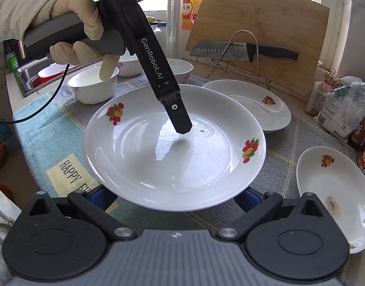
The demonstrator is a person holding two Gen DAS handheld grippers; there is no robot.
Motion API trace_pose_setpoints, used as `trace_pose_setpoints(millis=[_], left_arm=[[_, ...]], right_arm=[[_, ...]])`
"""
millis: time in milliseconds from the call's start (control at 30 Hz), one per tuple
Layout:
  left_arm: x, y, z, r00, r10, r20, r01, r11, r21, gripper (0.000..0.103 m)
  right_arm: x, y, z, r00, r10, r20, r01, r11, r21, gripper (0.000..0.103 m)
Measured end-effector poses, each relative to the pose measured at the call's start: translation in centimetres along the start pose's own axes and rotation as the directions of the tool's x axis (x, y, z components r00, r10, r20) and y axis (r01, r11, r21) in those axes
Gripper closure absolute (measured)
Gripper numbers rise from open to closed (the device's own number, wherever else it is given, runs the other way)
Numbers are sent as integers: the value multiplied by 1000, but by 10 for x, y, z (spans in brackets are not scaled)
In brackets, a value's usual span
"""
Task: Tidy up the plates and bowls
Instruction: 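Lower the large plate over the other white plate with the left gripper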
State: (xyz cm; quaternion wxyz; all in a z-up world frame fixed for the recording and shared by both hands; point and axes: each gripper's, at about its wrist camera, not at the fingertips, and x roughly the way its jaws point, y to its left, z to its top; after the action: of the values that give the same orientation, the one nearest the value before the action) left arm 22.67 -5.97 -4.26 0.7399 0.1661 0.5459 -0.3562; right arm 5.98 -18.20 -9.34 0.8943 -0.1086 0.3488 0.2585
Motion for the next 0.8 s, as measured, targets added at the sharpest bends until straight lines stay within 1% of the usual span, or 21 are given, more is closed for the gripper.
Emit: trace_pose_setpoints(millis=[233,467,800], left_arm=[[5,-17,22,1000,11,9,-11,1000,-6,29],[11,-34,45,1000,11,17,-11,1000,15,29],[29,-60,81,1000,-10,9,9,996,86,29]], right_arm=[[-12,-27,-3,1000,10,1,-10,1000,-6,0],[-23,-54,-7,1000,-3,-1,3,1000,-5,0],[-34,-89,-17,998,-61,-1,61,997,46,0]])
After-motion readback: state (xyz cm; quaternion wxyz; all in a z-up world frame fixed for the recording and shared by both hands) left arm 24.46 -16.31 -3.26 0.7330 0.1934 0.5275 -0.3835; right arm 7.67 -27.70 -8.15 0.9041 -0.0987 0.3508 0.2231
